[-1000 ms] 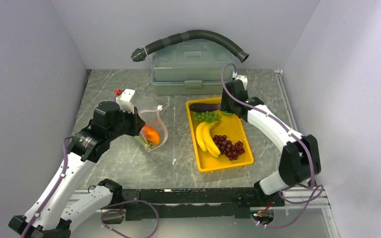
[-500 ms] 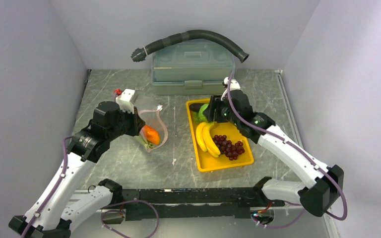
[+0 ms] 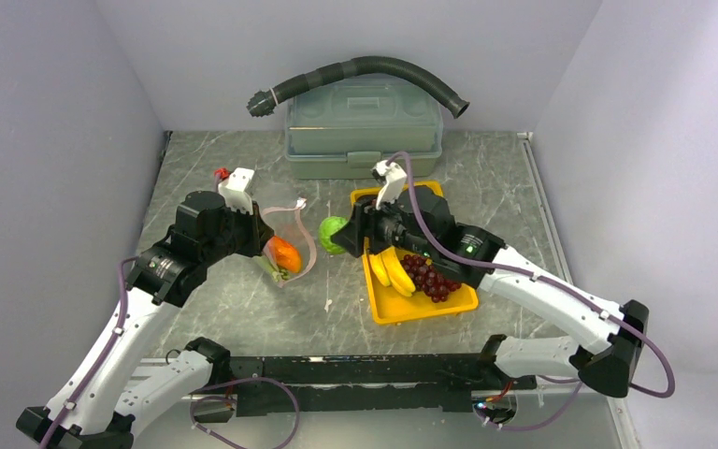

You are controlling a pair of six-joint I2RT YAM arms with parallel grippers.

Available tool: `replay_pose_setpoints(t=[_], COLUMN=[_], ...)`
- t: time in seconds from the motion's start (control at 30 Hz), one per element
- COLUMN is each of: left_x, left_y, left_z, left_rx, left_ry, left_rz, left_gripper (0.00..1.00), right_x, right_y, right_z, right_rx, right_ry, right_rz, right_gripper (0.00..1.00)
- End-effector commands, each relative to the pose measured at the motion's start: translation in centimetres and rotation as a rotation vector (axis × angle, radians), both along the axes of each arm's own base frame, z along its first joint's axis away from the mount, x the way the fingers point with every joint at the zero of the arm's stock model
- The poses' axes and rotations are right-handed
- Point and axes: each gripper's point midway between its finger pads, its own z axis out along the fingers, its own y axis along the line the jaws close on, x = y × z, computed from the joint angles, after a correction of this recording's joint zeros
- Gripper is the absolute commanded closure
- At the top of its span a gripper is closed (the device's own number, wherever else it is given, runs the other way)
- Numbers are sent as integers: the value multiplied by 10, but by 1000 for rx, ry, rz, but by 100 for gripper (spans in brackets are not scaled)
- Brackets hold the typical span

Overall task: Place the food in the zip-top bag and seal the zipper
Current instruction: Place the fake vegetable in the zipper food storage bag.

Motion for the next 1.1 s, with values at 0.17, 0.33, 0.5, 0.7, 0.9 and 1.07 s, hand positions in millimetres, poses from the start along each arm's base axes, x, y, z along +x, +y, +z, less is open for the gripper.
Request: replay_pose_setpoints(t=[0.17,0.33,0.5,0.7,0.9,1.07], left_x=[2,1,-2,-12,-26,-38], left_y=[-1,-2,-1,0,-6,-8], left_z=[13,15,20,24,34,41], left_rx=[-23,-25,-33,-53,-93,-104], left_ry=[-47,-47,-36,19,73,128], left_rz=[-4,-12,-6,8,-26,-45], left_gripper=[100,100,100,100,100,100], right_x=[-21,-20,-4,10,31,43], right_y=[66,85,98,115,116,108], right_z=[43,38,20,8,-6,-9], right_rx=[84,64,9,-15,-55,-75], right_ry=[-84,-78,-61,-49,-36,-36], right_rz=[150,167,123,96,-22,-137], right_gripper=[100,100,100,100,100,99])
